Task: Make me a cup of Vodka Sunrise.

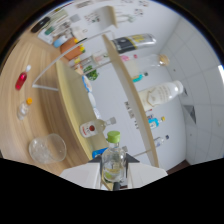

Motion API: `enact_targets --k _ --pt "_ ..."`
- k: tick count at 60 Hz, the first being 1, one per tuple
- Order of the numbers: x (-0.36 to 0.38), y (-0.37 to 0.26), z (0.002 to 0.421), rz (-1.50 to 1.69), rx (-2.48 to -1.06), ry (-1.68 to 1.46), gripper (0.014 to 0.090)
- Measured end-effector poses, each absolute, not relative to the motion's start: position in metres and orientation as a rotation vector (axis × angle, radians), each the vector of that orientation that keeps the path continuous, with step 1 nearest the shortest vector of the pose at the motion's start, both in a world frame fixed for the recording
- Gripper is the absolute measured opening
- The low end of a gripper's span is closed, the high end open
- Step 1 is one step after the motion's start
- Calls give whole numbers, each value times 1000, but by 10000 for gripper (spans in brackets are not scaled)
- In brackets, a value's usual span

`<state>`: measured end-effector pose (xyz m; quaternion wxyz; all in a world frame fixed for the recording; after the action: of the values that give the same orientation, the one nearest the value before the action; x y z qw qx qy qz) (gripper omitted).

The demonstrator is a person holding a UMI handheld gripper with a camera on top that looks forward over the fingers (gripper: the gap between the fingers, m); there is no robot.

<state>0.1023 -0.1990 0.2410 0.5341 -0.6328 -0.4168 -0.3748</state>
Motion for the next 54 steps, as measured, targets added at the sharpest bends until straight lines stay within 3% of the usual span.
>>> enact_targets --k 10,21,36,54 --pt "122 -206 238 -352 -1683 -440 353" --pt "149 -200 157 -46 -1862 -100 350" --pt "161 -192 56 44 -2034 8 351" --pt "153 -192 23 88 -2124 33 357"
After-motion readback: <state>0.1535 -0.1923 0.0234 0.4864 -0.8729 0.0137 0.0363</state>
